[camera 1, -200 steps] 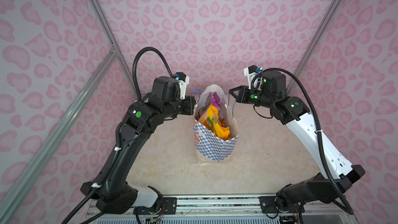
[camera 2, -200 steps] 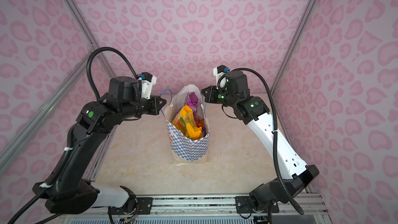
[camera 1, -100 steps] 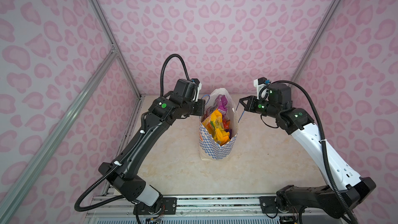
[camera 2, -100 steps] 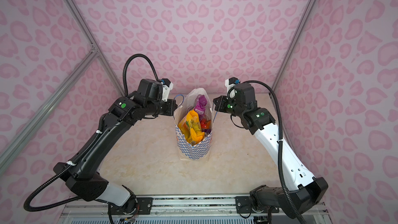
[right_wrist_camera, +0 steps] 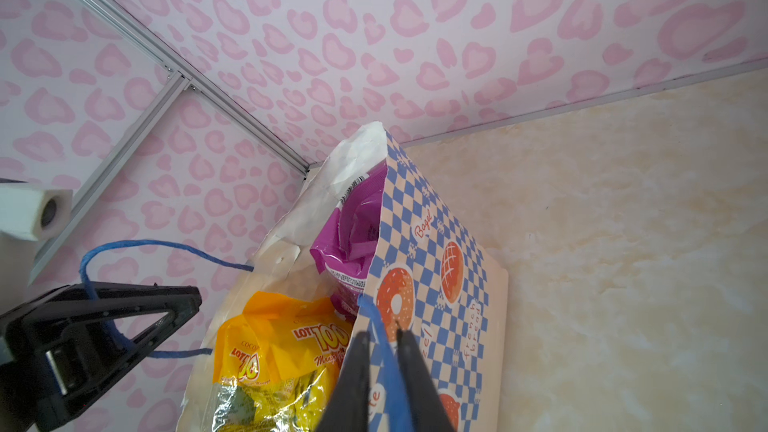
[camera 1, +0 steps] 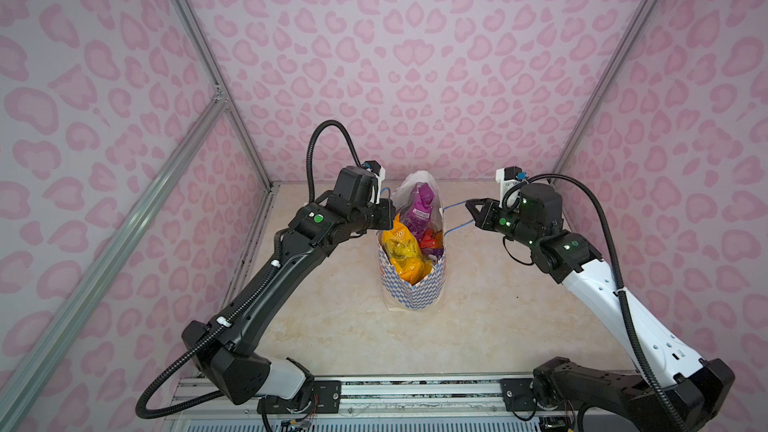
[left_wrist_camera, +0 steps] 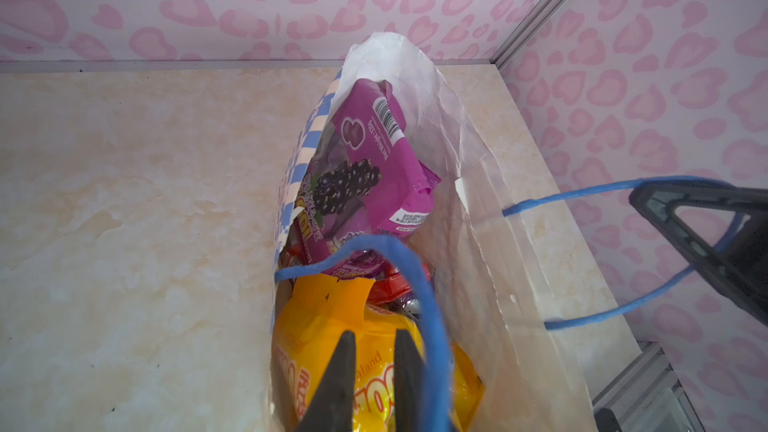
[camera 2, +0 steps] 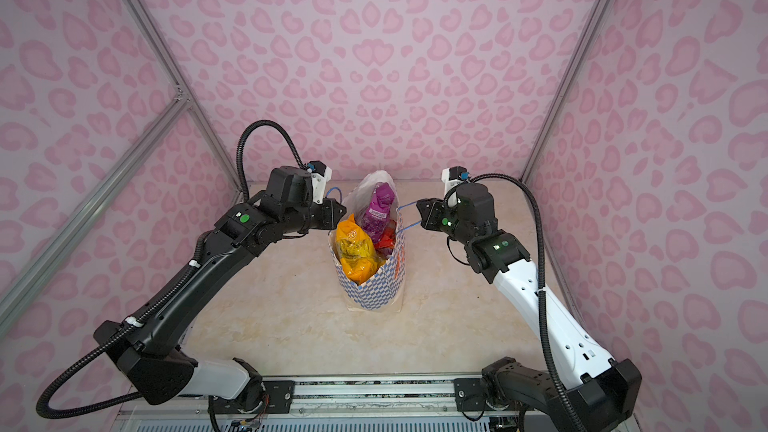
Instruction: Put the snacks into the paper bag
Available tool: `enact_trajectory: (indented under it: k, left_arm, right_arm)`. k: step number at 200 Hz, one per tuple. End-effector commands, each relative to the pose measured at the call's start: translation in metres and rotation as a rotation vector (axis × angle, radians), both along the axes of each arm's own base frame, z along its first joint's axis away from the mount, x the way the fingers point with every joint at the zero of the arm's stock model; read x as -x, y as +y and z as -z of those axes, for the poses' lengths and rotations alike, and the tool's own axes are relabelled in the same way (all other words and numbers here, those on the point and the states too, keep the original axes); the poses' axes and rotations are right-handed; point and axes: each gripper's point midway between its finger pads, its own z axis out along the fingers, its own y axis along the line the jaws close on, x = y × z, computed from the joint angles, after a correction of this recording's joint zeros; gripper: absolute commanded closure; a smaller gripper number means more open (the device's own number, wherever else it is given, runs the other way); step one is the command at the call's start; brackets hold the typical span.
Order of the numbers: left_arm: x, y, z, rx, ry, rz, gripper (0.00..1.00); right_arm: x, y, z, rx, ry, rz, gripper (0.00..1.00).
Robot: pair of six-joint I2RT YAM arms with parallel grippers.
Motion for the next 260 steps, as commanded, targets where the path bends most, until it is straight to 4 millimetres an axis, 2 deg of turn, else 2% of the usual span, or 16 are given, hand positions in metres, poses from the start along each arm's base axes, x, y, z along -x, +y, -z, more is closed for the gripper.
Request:
enact_trajectory:
  k: [1, 18, 21, 49, 79, 89, 93, 110, 163, 183, 188, 205, 220, 224, 233, 260]
  left_arm:
    - [-0.001, -0.002, -0.01, 0.033, -0.03, -0.001, 0.71]
    - [0.0, -0.003, -0.01, 0.042, -0.027, 0.008, 0.65]
    - [0.001, -0.003, -0.011, 0.044, -0.027, 0.009, 0.6]
    - [0.004, 0.001, -0.02, 0.048, -0.049, 0.003, 0.45]
    - [0.011, 0.008, -0.035, 0.044, -0.089, 0.005, 0.18]
    - [0.014, 0.01, -0.042, 0.046, -0.104, 0.014, 0.0]
    - [0.015, 0.011, -0.044, 0.046, -0.109, 0.019, 0.03]
    - [0.022, 0.014, -0.058, 0.061, -0.139, 0.035, 0.03]
    - [0.049, 0.032, -0.097, 0.123, -0.246, 0.044, 0.03]
    - [0.058, 0.055, -0.113, 0.159, -0.322, -0.04, 0.03]
    - [0.059, 0.067, -0.115, 0.156, -0.341, -0.088, 0.03]
    - [0.06, 0.113, -0.106, 0.111, -0.374, -0.308, 0.03]
    - [0.061, 0.156, -0.091, 0.069, -0.399, -0.51, 0.03]
    - [0.061, 0.165, -0.078, 0.047, -0.392, -0.554, 0.03]
    - [0.062, 0.187, -0.066, 0.02, -0.408, -0.665, 0.03]
    - [0.063, 0.243, -0.005, -0.131, -0.452, -0.982, 0.03]
  right_arm:
    - [-0.001, -0.003, -0.005, 0.006, -0.02, 0.018, 0.68]
    - [-0.001, -0.003, -0.005, 0.005, -0.015, 0.017, 0.6]
    - [-0.001, -0.002, -0.005, 0.003, -0.014, 0.015, 0.58]
    - [0.0, 0.003, -0.012, 0.003, -0.021, -0.006, 0.44]
    - [0.008, 0.017, -0.029, 0.048, -0.059, -0.059, 0.25]
    - [0.01, 0.019, -0.037, 0.065, -0.078, -0.061, 0.19]
    - [0.011, 0.02, -0.039, 0.07, -0.086, -0.062, 0.16]
    - [0.013, 0.018, -0.052, 0.079, -0.112, -0.057, 0.03]
    - [0.024, -0.002, -0.086, 0.105, -0.185, 0.008, 0.02]
    - [0.031, -0.021, -0.097, 0.132, -0.233, 0.07, 0.02]
    - [0.033, -0.027, -0.099, 0.144, -0.245, 0.09, 0.02]
    - [0.031, -0.061, -0.086, 0.197, -0.218, 0.219, 0.02]
    - [0.025, -0.101, -0.056, 0.244, -0.15, 0.376, 0.02]
    - [0.024, -0.109, -0.049, 0.253, -0.143, 0.411, 0.02]
    - [0.022, -0.131, -0.031, 0.277, -0.132, 0.493, 0.02]
    - [0.014, -0.187, 0.038, 0.387, -0.056, 0.699, 0.02]
